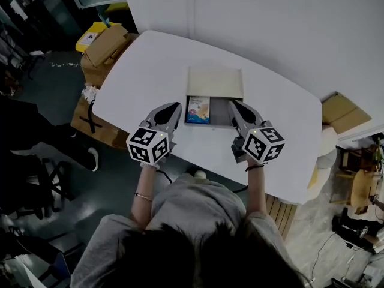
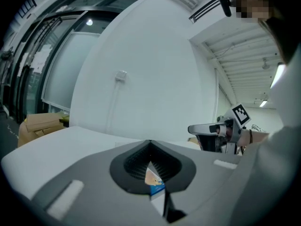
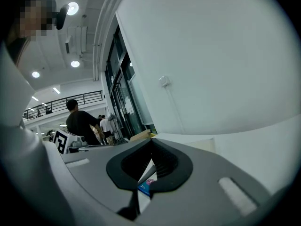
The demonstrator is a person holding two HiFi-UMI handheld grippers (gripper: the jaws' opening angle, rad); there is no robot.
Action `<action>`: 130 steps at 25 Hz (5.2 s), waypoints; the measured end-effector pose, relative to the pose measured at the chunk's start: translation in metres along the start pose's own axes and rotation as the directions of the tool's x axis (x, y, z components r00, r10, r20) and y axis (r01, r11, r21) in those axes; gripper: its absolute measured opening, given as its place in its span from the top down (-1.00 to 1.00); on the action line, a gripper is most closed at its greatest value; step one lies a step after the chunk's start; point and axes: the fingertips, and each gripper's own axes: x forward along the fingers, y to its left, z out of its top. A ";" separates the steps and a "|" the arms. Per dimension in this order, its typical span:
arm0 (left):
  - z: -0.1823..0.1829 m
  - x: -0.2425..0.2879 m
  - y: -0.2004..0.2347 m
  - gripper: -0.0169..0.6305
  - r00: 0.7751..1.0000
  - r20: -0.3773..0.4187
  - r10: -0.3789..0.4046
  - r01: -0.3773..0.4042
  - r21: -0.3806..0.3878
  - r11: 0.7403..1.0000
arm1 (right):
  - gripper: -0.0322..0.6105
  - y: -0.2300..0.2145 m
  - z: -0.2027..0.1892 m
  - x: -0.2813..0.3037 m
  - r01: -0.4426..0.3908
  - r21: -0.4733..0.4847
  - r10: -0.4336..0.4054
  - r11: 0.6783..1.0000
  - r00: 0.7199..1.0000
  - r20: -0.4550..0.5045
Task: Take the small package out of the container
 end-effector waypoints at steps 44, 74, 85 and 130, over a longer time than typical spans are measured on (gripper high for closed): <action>-0.107 0.044 0.044 0.99 0.968 -0.244 -0.065 0.010 -0.219 0.976 | 0.86 -0.061 -0.150 0.086 0.036 0.244 0.141 0.969 0.733 -0.666; -0.116 0.055 0.051 0.99 0.965 -0.259 -0.023 -0.045 -0.251 0.967 | 0.31 -0.053 -0.189 0.103 0.179 0.642 0.500 0.746 0.487 -0.716; -0.117 0.054 0.053 0.99 0.964 -0.264 -0.016 -0.053 -0.252 0.966 | 0.48 -0.052 -0.186 0.102 0.201 0.701 0.551 0.684 0.487 -0.677; -0.103 0.044 0.060 0.99 0.976 -0.215 -0.032 -0.023 -0.249 0.968 | 0.57 -0.034 -0.168 0.093 0.283 0.746 0.585 0.603 0.479 -0.654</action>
